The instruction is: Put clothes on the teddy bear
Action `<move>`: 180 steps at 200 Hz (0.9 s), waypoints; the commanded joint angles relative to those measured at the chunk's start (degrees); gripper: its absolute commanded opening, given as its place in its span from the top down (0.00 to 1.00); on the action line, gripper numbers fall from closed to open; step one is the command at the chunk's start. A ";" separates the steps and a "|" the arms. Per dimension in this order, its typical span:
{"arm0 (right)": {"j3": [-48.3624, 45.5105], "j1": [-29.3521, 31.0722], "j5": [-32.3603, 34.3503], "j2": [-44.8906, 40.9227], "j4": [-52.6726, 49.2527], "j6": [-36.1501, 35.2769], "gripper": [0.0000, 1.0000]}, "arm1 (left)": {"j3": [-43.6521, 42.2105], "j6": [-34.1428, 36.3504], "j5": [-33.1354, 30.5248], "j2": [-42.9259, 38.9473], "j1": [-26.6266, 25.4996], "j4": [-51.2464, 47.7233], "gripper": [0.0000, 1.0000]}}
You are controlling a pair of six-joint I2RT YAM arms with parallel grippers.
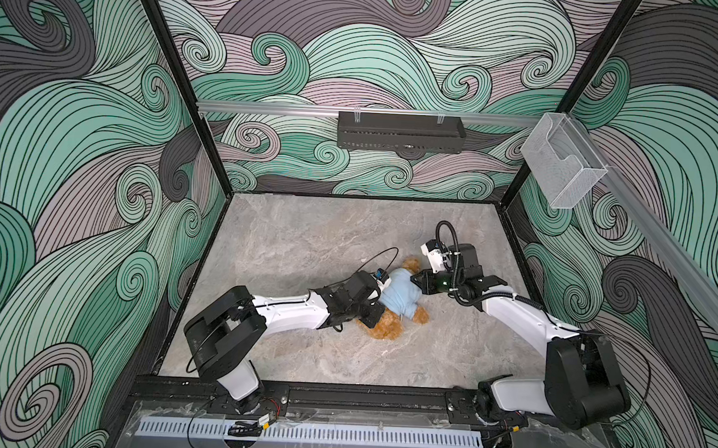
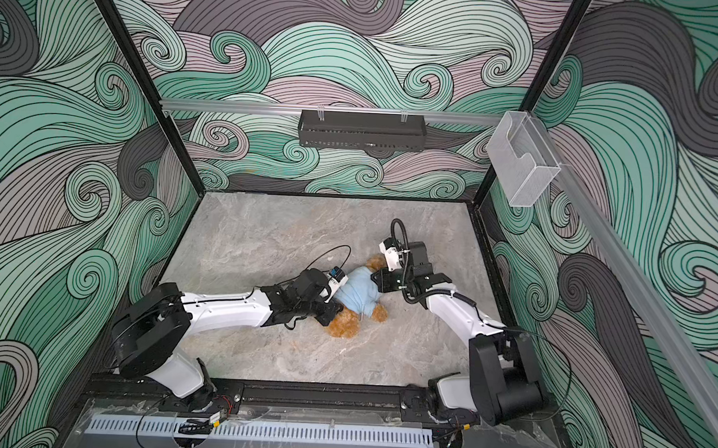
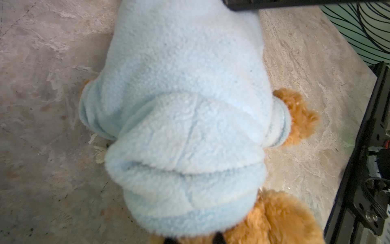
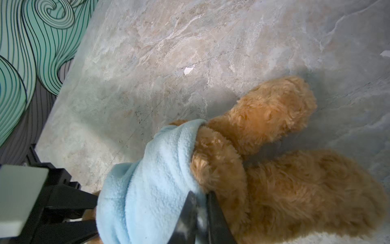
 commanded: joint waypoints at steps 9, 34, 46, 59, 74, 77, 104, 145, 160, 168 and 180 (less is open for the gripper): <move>-0.48 -0.05 4.85 -1.38 -0.60 -0.17 0.97 | 0.25 1.15 -0.08 0.57 -0.07 -4.75 1.00; -0.18 -0.07 12.76 -2.34 -2.58 -0.25 1.00 | -0.29 1.98 0.01 0.03 -0.06 -5.21 1.00; -0.05 -0.12 15.28 -2.66 -2.86 -0.25 1.00 | -0.93 2.87 0.30 -0.53 -0.06 -4.86 1.00; 0.17 -0.14 17.47 -2.63 -2.79 -0.24 1.00 | -1.75 3.27 0.05 -1.17 -0.07 -4.67 1.00; 0.56 -0.16 18.70 -2.12 -2.78 -0.17 1.00 | -2.24 3.64 0.04 -1.81 -0.07 -4.94 1.00; 0.65 -0.20 18.84 -2.00 -2.74 -0.17 1.00 | -2.32 3.75 0.04 -1.93 -0.07 -4.99 1.00; 1.25 -0.37 20.07 -0.60 -2.33 0.00 1.00 | -3.33 4.25 0.05 -2.75 -0.07 -5.18 1.00; 3.18 -0.99 21.58 1.72 -2.86 -0.50 1.00 | -4.68 5.06 0.04 -3.75 0.02 -5.52 1.00; 3.63 -1.42 21.74 2.45 -3.07 -0.69 1.00 | -5.02 5.38 -0.02 -4.05 0.02 -5.79 1.00; 3.82 -1.60 21.46 2.68 -2.92 -0.78 1.00 | -5.24 5.35 -0.19 -4.26 0.10 -5.85 1.00; 3.91 -1.58 21.21 3.32 -2.98 -0.87 1.00 | -5.58 5.27 -0.53 -4.74 0.20 -5.86 1.00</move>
